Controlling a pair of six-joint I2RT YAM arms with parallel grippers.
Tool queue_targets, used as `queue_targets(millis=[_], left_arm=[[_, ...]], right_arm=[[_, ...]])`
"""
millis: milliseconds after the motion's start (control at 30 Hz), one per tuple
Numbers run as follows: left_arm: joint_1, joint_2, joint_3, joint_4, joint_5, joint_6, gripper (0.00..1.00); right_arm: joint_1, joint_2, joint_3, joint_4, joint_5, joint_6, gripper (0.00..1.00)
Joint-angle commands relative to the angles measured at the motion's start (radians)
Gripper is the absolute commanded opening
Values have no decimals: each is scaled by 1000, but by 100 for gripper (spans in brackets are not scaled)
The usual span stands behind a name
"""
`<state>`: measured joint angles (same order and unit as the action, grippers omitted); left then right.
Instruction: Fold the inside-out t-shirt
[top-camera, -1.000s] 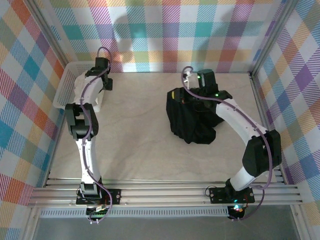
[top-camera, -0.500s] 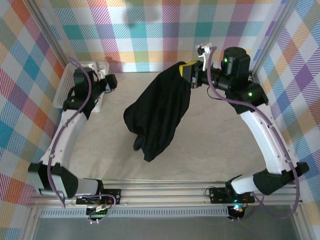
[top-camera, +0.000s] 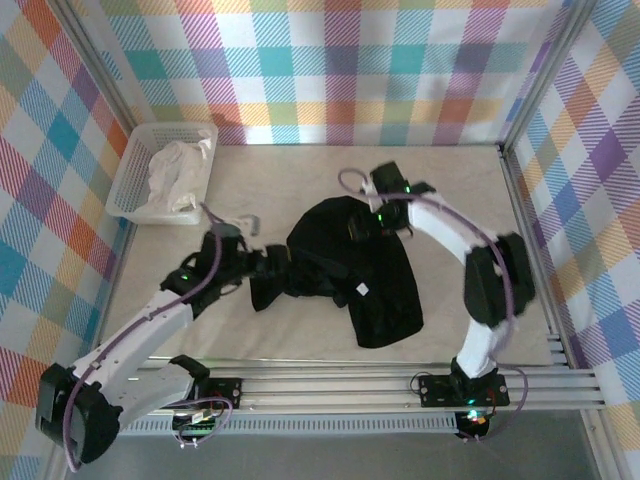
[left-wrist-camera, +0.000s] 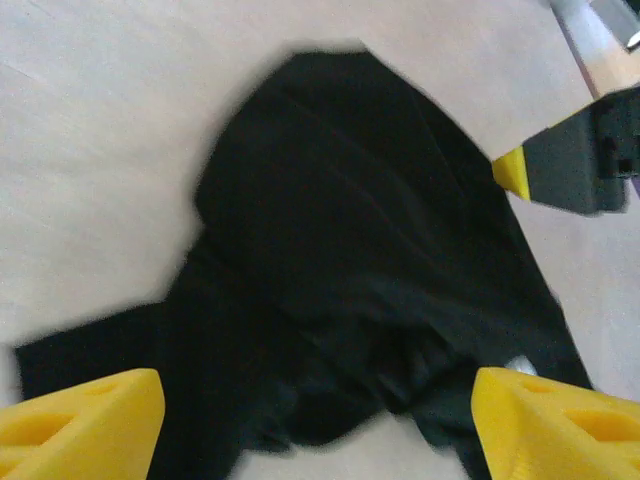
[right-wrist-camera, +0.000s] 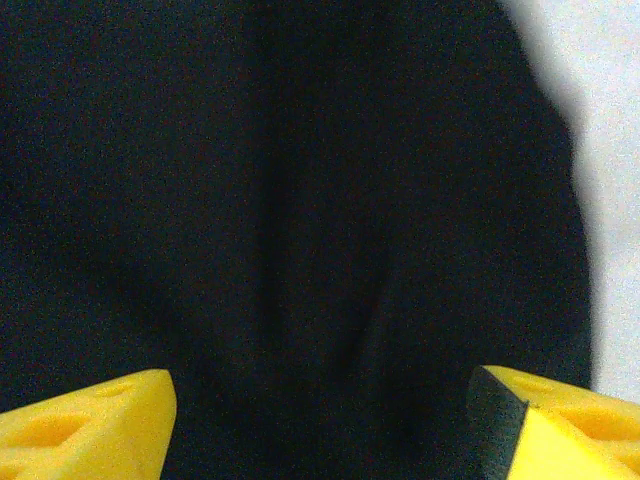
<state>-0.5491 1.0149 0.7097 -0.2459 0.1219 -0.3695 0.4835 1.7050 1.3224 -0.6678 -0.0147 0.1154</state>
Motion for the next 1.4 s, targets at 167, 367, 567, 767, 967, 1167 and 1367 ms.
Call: queue_targets(millis=[167,367,567,767,967,1167,1367], left_arm=[[-456,305,139,107,-26,205,75],[-630,617,349,97,-140,296,74],[-632,856,490,60,-190,294,59],[-613,790,472,92,-261,237,0],[-478,546,354,203,-125,72,0],[-407,457,323,179,-117,0,0],[-376,406,324,149,-137,-12,0]], right_arm=[[14,-427,-392,-46,68,267,79],[-229,-525,-548,6,-91,347,77],[-296,-560,-592,8,-74,351,77],[-291,-635,-612,-53,-71,369,74],[-156,-722,-672,-49,-79,464,74],[-61,-742,-777,81,-148,511,76],[1,-738,-813,24,-5,570,80]])
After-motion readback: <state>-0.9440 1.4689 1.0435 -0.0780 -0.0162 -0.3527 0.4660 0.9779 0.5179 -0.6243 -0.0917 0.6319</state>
